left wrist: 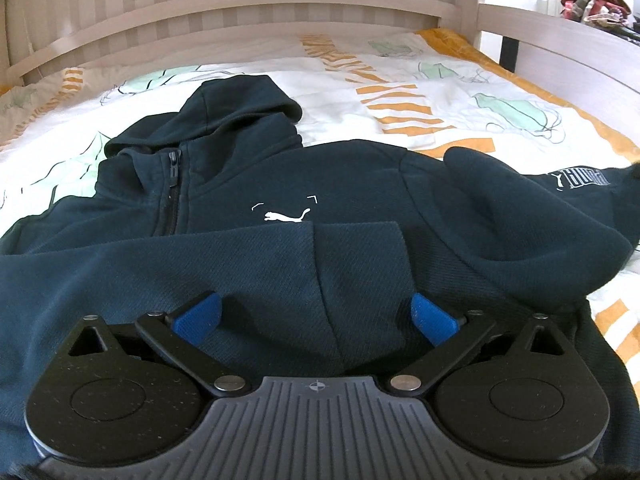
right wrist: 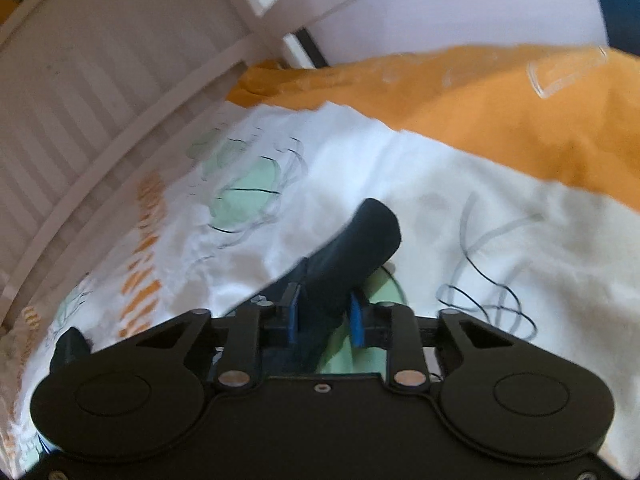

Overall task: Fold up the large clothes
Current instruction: 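Grasp the sleeve cuff with the right gripper and lift it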

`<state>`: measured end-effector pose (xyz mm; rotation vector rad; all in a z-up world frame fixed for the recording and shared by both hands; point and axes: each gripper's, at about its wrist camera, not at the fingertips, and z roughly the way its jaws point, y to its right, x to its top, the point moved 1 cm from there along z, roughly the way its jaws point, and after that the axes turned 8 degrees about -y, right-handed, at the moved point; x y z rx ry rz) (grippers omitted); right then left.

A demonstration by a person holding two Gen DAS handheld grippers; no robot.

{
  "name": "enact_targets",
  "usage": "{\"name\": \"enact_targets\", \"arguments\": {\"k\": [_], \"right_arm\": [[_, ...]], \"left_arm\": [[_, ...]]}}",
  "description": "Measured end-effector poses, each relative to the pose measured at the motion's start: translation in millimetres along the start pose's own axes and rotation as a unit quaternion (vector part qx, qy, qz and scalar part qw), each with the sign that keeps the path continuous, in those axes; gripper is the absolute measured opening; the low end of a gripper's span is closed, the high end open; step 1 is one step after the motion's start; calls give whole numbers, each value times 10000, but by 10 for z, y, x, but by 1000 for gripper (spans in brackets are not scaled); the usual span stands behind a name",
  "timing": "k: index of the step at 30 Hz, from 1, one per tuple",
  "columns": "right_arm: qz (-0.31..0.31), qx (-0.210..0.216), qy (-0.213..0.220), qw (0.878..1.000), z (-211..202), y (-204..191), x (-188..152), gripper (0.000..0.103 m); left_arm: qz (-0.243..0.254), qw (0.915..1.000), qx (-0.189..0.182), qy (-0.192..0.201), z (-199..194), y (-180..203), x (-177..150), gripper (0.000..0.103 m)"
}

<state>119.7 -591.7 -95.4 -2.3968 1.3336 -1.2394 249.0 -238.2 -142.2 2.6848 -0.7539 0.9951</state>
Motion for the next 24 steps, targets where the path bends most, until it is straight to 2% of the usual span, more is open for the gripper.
{"name": "enact_targets", "arguments": {"k": [6,11,19,24], "right_arm": [[-666,328,279,9968,-246,-409,25,30],[-1145,657,361,9906,-493,-878,-69,30],[-2089,1264,171,9696,-656,-1902,-520,29],[-2642,1625,-115,9506,-539,-2558,-1018,29]], "left_arm": [[-119,9997,-182,-110,-70,-75,50,101],[-271,9991,-332,31,-279,-275,47,101],[-637,9974,-304,164,-592,-974,8,101],[-1114,9932,-210,249,-748,-1516,-80,101]]}}
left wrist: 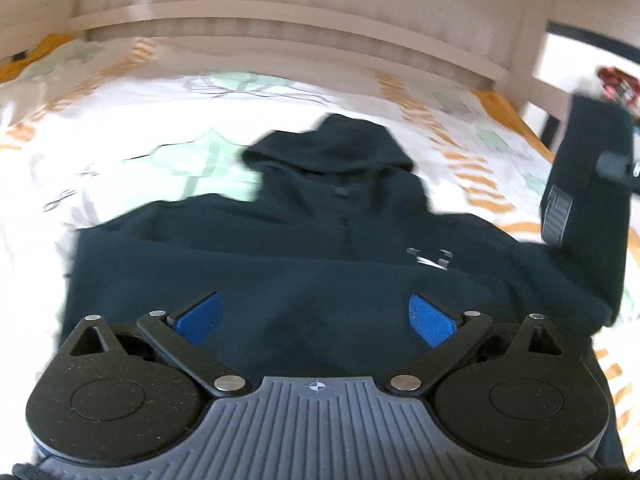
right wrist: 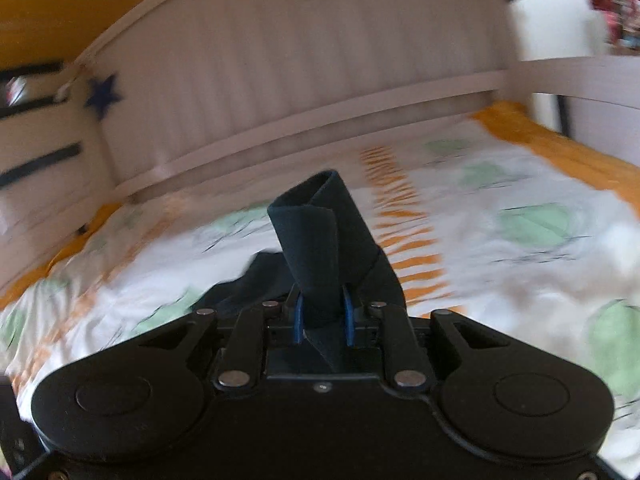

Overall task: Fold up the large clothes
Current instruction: 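Grasp the sleeve cuff with the right gripper and lift it, then fold the held sleeve across the hoodie body and open the right gripper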

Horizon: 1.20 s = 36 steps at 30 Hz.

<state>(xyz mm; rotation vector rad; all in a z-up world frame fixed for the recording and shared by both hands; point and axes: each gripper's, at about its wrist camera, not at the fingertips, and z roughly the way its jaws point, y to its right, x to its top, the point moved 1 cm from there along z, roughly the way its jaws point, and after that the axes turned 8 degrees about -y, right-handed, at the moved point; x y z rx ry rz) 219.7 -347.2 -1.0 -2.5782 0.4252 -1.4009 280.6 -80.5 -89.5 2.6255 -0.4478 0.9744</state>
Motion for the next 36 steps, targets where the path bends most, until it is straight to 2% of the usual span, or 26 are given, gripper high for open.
{"name": "enact_targets", "arguments": {"k": [8,12,15,18,20,21,28,36], "right_arm": [[-857,306,-814,9925,655,-981,-643,29],[-1213,321,-1078,9862,768,-1284,-1002,29],[-1412,328,-1182,9823,780,-1449,-1204,34],[-1506,409,-1227,9801,765,-1502,-1315,49],[-1546,710,-1300,9768,739,-1528,-1336,76],[-1605,826,-1314,9748,697,-1537,-1338,80],[-2187,981,-1172,9637,323,-1432,-1287,80],[-2163,561,-745,9719,-33,-962,-1165,87]], "left_arm": [[-712,9974,118,21,-181,-742,-49,101],[-786,9968,128,15,-202,-894,-79,101],[-849,9964,51,4,-196,-929,-81,101],[-913,9958,-89,-46,-191,-955,-105,101],[-928,9955,-160,-93,-159,-934,-105,101],[-933,9954,-187,-109,-149,-917,-113,101],[-832,9951,-406,-333,-6,-698,-143,101],[-531,9956,-546,-554,174,-321,-119,101]]}}
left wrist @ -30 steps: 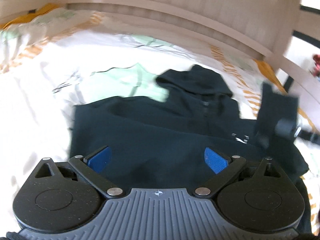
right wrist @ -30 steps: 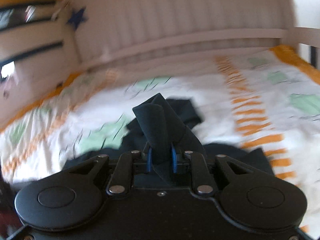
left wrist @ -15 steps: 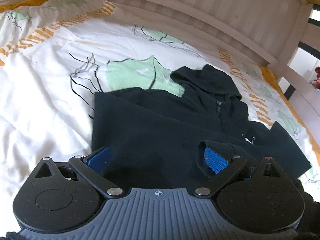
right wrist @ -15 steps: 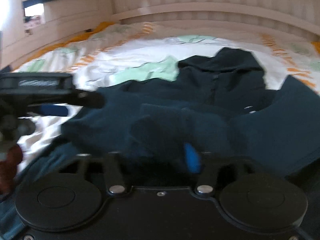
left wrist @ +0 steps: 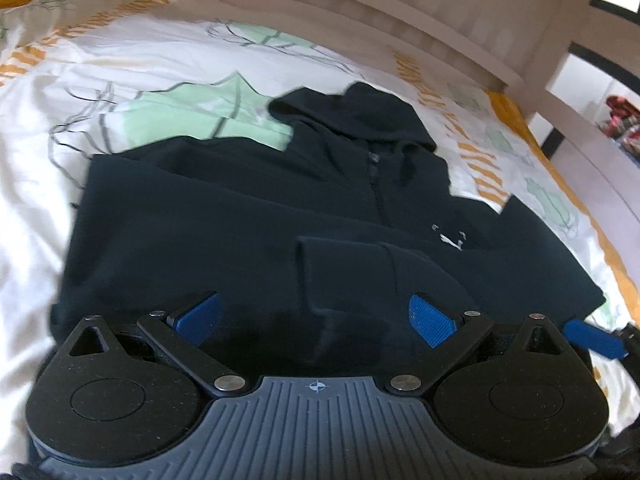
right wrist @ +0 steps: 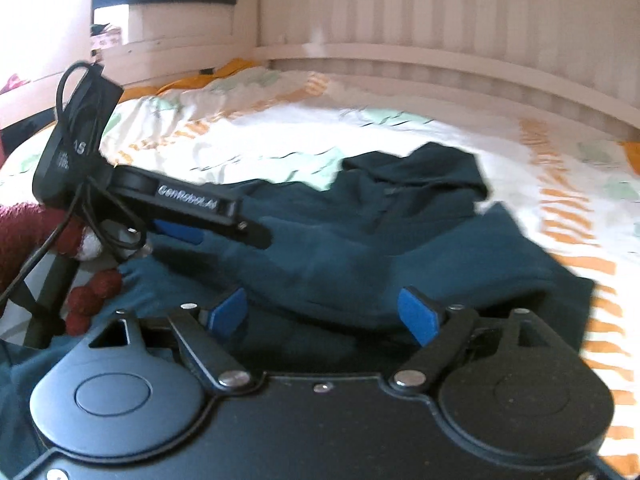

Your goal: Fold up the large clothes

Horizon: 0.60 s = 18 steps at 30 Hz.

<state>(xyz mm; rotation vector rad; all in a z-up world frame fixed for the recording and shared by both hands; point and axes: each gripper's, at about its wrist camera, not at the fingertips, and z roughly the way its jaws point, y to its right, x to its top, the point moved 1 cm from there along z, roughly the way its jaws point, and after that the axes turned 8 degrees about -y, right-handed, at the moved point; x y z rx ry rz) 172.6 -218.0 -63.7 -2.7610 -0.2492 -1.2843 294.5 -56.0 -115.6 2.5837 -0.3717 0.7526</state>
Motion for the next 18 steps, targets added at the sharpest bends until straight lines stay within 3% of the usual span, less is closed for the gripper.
{"name": "enact_targets", "arguments": {"k": [2,6,7,8,9,11,18], "right_arm": [[70,-45,6,10000,-49,96,-3,93],[216,-118,46,9997,-79,245,-14,93],[273,-138,79,9995,-74,274,-31,94],[339,-158,97,9993,-67,303,-56,94],[438,-170,98,9988,-48,339,-88,94],[644,-206,36,9977,-4,407,-148,94],[1063,-477,36,9932,-6,620,-202,95]], "left_arm": [[1,10000,-24,-93,66,51,6,100],[-216,9992,-175,-281,181,96,15,100],[-196,9992,-213,-270,184,120,20,94],[-147,9992,-291,-231,181,137,24,73],[-110,9994,-253,-192,172,161,28,63],[-50,10000,-11,-66,142,202,36,21],[142,9973,-155,703,-259,286,227,12]]}}
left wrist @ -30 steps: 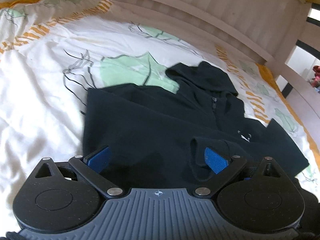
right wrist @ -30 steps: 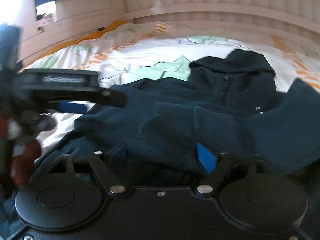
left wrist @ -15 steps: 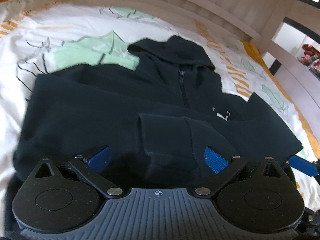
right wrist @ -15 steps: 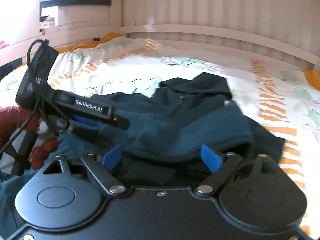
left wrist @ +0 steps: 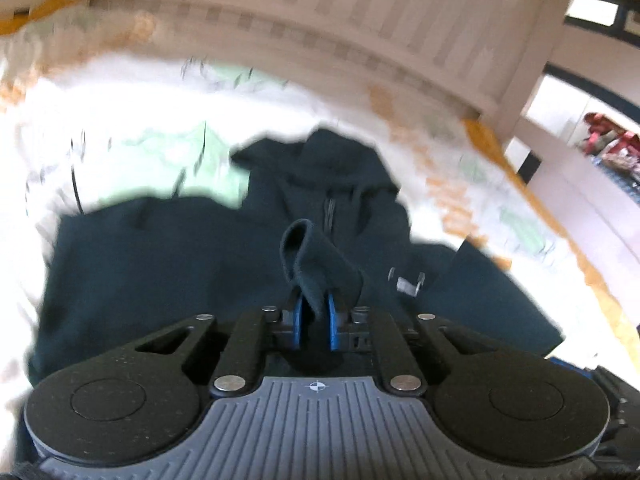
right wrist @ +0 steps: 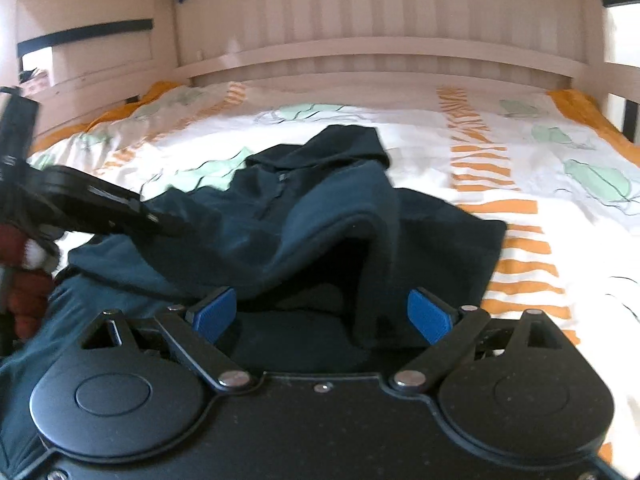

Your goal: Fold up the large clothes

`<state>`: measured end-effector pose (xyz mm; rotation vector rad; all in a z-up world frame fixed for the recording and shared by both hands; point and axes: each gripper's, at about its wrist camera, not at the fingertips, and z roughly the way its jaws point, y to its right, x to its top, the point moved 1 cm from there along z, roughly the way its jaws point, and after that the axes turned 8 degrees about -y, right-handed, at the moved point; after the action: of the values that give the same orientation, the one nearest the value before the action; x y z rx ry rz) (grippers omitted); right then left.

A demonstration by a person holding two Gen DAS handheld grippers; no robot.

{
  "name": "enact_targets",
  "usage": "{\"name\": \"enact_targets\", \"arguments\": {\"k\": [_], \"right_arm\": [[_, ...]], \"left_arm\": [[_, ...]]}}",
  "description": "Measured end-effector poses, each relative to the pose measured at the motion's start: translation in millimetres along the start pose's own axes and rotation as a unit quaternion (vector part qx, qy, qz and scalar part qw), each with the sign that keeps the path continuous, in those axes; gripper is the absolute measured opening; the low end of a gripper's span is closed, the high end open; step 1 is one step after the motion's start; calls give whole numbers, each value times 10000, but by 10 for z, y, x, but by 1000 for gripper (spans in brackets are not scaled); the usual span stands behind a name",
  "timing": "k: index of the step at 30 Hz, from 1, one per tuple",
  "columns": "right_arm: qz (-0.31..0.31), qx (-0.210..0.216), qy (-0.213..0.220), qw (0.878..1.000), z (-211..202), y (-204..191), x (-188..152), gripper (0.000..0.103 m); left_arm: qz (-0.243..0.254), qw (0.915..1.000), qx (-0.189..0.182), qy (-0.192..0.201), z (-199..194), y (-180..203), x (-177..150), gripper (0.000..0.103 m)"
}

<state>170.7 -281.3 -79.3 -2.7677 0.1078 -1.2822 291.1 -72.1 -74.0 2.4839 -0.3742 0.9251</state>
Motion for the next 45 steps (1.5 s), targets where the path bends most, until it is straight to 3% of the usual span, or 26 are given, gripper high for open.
{"name": "enact_targets", "arguments": {"k": [7,15,19,27,33,36,37,41,45], "right_arm": [[297,-80,105,9995,-15,161,38,100],[444,23,-215,9988,193,225,2,101],[666,-7,-593,9960,332,310,-46,102],[706,-94,-717,9949,382,346,-92,102],[653,-133,-735,9951,388,338,-91,102],[588,-180,-742,9953,394,316,-93,102],[579,-189,-740,9954,394,312,-93,102],[570,-195,-730,9955,391,312,-95,102],[545,-214,-731,9956,396,305,-93,102]], "left_arm": [[-139,9990,191,370,-297,-298,290,10],[-318,9989,341,51,-193,-547,136,10],[-432,9979,489,-44,-150,-719,91,10],[-323,9937,1047,-235,-41,-932,5,10],[-235,9840,1726,-383,-4,-1068,-72,11],[-186,9848,1713,-237,-102,-1045,-105,13],[-148,9853,1695,-169,-140,-1010,-106,20],[178,9880,1526,147,-253,-796,-82,28],[462,9918,1181,140,-158,-534,-45,40]]}}
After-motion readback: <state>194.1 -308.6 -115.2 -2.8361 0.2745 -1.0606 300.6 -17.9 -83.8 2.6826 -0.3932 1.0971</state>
